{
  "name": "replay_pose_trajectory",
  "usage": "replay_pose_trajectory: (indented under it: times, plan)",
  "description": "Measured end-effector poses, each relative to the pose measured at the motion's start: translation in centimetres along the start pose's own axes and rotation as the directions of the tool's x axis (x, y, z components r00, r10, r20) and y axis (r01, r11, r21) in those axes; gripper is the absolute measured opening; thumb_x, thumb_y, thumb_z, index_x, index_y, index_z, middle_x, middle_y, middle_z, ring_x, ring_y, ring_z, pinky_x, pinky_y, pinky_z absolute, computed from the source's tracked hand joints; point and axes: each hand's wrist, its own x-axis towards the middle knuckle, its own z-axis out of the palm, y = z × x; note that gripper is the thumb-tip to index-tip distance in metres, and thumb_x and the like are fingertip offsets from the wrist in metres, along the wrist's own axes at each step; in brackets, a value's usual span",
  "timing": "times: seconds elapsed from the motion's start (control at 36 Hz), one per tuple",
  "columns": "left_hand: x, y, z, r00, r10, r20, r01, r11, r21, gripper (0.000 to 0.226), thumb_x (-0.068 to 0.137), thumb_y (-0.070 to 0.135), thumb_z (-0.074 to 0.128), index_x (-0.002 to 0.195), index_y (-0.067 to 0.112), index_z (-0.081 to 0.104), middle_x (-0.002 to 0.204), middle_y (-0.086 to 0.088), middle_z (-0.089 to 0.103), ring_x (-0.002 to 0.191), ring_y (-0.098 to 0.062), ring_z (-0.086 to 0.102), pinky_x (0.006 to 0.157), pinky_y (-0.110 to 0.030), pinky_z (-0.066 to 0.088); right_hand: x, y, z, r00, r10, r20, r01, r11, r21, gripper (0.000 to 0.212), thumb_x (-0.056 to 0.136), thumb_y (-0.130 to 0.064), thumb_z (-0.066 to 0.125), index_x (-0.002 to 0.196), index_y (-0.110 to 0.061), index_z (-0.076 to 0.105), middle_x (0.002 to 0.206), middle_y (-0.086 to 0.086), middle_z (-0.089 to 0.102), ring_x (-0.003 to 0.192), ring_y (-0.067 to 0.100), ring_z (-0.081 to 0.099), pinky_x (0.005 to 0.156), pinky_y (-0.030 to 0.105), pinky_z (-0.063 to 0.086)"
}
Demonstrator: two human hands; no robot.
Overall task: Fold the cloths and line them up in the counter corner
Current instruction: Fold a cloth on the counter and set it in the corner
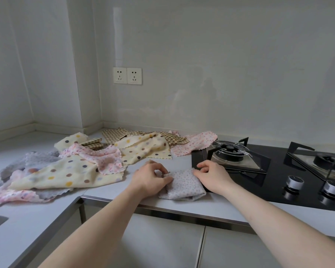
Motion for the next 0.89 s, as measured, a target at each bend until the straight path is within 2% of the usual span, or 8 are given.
replay_pose_trajectory:
  times: [0.11, 0.19, 0.36, 0.53, 0.58, 0.72, 0.78, 0.89]
  plan:
    - [0.1, -0.3, 0.3, 1.0, -0.012, -0.016, 0.011, 0.998, -0.069, 0.02, 0.084, 0.053, 0.07, 0.08, 0.034, 0.066, 0.082, 0.013, 0.07, 0.08, -0.009, 0.066, 0.076, -0.033, 0.057, 0.1, -0.3, 0.8, 0.999, -0.015, 0.028, 0.017, 0.996, -0.087, 0.041, 0.094, -0.063, 0.05, 0.12, -0.035, 0.063, 0.096, -0.02, 0.064, 0.099, 0.011, 0.061, 0.084, 0.032, 0.05]
    - [0.1, -0.3, 0.3, 0.999, -0.006, -0.049, 0.001, 0.995, -0.095, 0.019, 0.09, 0.047, 0.066, 0.08, 0.031, 0.06, 0.081, 0.011, 0.069, 0.079, -0.011, 0.064, 0.076, -0.036, 0.056, -0.2, -0.3, 1.5, 0.999, -0.033, -0.031, 0.028, 0.989, -0.149, 0.039, 0.093, -0.069, 0.043, 0.11, -0.04, 0.063, 0.088, -0.021, 0.063, 0.089, 0.009, 0.061, 0.074, 0.03, 0.046]
    - [0.3, 0.1, 0.4, 0.994, -0.018, -0.111, 0.021, 1.0, 0.019, 0.015, 0.097, 0.039, 0.055, 0.097, 0.024, 0.06, 0.1, 0.001, 0.069, 0.094, -0.021, 0.063, 0.083, -0.037, 0.052, -0.9, 0.1, 3.3, 0.97, -0.155, -0.188, 0.107, 0.963, -0.246, 0.04, 0.093, -0.068, 0.039, 0.104, -0.037, 0.061, 0.092, -0.015, 0.06, 0.087, 0.012, 0.058, 0.07, 0.03, 0.043]
    - [0.4, 0.3, 0.6, 0.998, -0.058, -0.037, 0.064, 0.983, 0.172, 0.047, 0.09, 0.051, 0.052, 0.13, 0.027, 0.057, 0.135, 0.001, 0.054, 0.127, -0.023, 0.044, 0.106, -0.039, 0.037, -0.6, 0.5, 3.3, 0.978, -0.139, -0.158, 0.105, 0.973, -0.205, 0.04, 0.088, -0.071, 0.042, 0.1, -0.037, 0.06, 0.09, -0.014, 0.06, 0.088, 0.015, 0.06, 0.075, 0.033, 0.046]
    - [0.4, 0.5, 0.7, 0.996, -0.087, -0.023, 0.09, 0.97, 0.228, 0.049, 0.089, 0.053, 0.049, 0.132, 0.029, 0.058, 0.138, 0.001, 0.051, 0.13, -0.025, 0.04, 0.109, -0.041, 0.034, -0.5, 0.3, 3.1, 0.987, -0.105, -0.123, 0.081, 0.979, -0.187, 0.039, 0.085, -0.07, 0.048, 0.099, -0.037, 0.061, 0.091, -0.014, 0.062, 0.089, 0.015, 0.061, 0.079, 0.034, 0.048]
    - [0.4, 0.6, 0.2, 0.996, -0.086, 0.004, 0.084, 0.986, 0.144, 0.023, 0.089, 0.04, 0.056, 0.111, 0.032, 0.061, 0.12, 0.002, 0.061, 0.117, -0.023, 0.05, 0.101, -0.04, 0.041, 0.0, -0.1, 1.9, 1.0, 0.001, -0.003, -0.002, 0.997, -0.071, 0.024, 0.08, -0.057, 0.067, 0.088, -0.034, 0.066, 0.083, -0.017, 0.065, 0.088, 0.01, 0.062, 0.082, 0.032, 0.05]
    - [0.2, 0.6, 0.0, 0.997, -0.08, 0.003, 0.08, 0.996, 0.027, 0.011, 0.087, 0.032, 0.061, 0.097, 0.033, 0.058, 0.101, 0.006, 0.066, 0.101, -0.02, 0.058, 0.088, -0.036, 0.048, -0.1, 0.0, 1.8, 1.0, 0.007, -0.005, -0.007, 1.0, -0.002, 0.019, 0.08, -0.052, 0.068, 0.086, -0.034, 0.066, 0.086, -0.019, 0.066, 0.088, 0.008, 0.062, 0.076, 0.03, 0.048]
    - [-0.4, 0.7, -0.3, 0.999, -0.035, -0.04, 0.023, 0.965, -0.261, 0.016, 0.083, 0.017, 0.066, 0.09, 0.026, 0.056, 0.084, 0.005, 0.067, 0.07, -0.014, 0.056, 0.073, -0.039, 0.051, -0.3, 0.2, 1.9, 0.997, -0.036, -0.066, 0.048, 0.98, 0.191, 0.015, 0.082, -0.046, 0.069, 0.084, -0.032, 0.064, 0.084, -0.018, 0.07, 0.076, 0.004, 0.06, 0.073, 0.032, 0.049]
